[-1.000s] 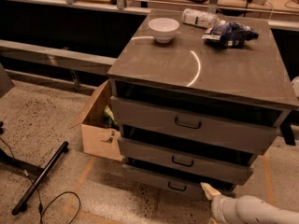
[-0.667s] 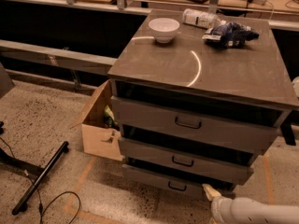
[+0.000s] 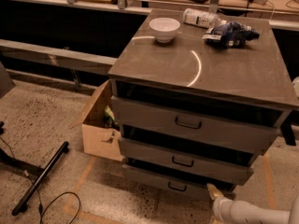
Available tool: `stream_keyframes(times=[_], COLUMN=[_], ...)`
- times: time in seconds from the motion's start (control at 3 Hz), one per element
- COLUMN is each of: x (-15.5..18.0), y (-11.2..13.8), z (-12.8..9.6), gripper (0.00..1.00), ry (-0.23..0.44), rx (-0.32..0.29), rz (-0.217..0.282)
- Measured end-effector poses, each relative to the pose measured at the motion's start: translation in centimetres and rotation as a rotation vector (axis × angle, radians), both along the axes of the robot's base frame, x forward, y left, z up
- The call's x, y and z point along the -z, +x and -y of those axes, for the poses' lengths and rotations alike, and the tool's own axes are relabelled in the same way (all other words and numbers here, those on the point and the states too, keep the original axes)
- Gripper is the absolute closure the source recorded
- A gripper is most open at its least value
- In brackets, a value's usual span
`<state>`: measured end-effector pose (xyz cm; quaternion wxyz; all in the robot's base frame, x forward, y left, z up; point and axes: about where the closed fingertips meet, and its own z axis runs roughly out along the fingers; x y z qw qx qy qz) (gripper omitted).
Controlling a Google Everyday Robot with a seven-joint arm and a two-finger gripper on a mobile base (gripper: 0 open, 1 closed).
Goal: Open bottom drawer
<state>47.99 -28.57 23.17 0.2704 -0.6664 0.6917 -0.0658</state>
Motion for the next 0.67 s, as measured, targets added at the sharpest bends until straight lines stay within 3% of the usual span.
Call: stream_keyframes(times=[0.67], x=[3.7], y=[3.6], z=[1.1], gripper=[0.00], ry=[0.084], rx=[0.115], rz=[0.026])
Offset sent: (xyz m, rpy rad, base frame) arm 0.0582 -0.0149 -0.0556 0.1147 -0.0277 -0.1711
